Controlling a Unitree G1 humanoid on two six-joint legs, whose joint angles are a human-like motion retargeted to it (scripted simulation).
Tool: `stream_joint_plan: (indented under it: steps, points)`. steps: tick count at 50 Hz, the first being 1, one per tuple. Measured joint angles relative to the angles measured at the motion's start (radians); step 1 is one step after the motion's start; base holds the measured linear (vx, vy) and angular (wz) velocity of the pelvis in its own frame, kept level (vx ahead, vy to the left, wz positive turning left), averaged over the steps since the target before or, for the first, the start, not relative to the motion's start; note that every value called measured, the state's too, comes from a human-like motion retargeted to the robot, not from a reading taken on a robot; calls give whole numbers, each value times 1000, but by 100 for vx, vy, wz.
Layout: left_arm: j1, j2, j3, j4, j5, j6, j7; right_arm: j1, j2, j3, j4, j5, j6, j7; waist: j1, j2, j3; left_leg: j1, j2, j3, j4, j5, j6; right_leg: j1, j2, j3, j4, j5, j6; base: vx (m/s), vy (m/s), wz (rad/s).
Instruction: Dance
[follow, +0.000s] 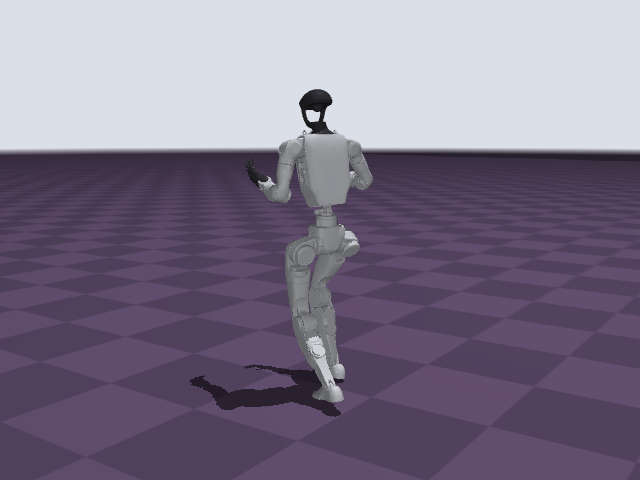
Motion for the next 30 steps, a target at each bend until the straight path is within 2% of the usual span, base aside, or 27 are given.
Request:
stream_joint_plan:
  steps: [5,7,8,9,10,12,15,18,21,25,27,30]
  points:
    - [7,38,-73,49,153,54,-54,111,63,-32,-29,-28,25,37,-59,-8,29,90,-26,3,-104,-108,59,-17,30,50,57,32,35,-15,8,-50]
    - [15,57,-94,59,206,73,-86,197,76,-59,-35,-39,40,54,-85,-7,35,113,-31,0,-147,-68,58,-16,65,99,46,124,86,-16,7,-56]
    - [21,69,-100,53,229,81,-98,243,76,-73,-38,-40,44,60,-102,-5,36,119,-29,-6,-169,-26,47,-15,97,141,33,196,131,-16,2,-63]
    - [29,86,-103,40,248,85,-109,292,71,-87,-44,-36,45,62,-117,0,37,124,-16,-2,-191,32,22,-20,121,154,25,281,146,-15,-4,-78]
    - [38,104,-105,24,264,87,-119,341,65,-99,-50,-30,46,63,-131,6,37,130,3,5,-214,99,-8,-26,140,153,21,372,146,-18,0,-107]
    - [68,152,-99,-25,288,85,-140,437,37,-123,-67,2,44,66,-155,19,38,117,30,34,-238,311,-78,-72,131,144,57,538,146,-22,3,-129]
    - [134,248,-82,-101,289,75,-173,565,-5,-166,-84,74,45,81,-187,35,49,77,68,9,-234,586,-193,-162,203,103,179,682,146,-22,-9,-144]
    - [220,343,-64,-145,263,72,-203,670,-29,-228,-78,150,58,105,-193,51,55,32,88,-27,-204,703,-263,-291,272,22,395,706,145,-25,-13,-157]
    - [310,393,-41,-158,225,80,-237,738,-14,-299,-35,200,53,98,-181,60,51,13,102,-29,-195,714,-276,-404,299,-59,595,679,144,-23,-14,-150]
    - [376,390,-34,-134,172,89,-263,751,59,-383,87,234,21,32,-155,47,29,17,112,5,-219,613,-231,-434,278,-94,700,635,144,-12,-14,-110]
    - [378,371,-37,-116,147,86,-260,740,94,-409,156,235,6,-18,-146,32,17,21,116,34,-222,514,-185,-380,255,-58,659,575,144,-1,-11,-59]
    - [347,343,-44,-74,115,72,-253,709,120,-414,257,226,-8,-70,-129,-8,-2,64,92,64,-312,479,-149,-248,208,37,499,515,145,9,-11,-27]
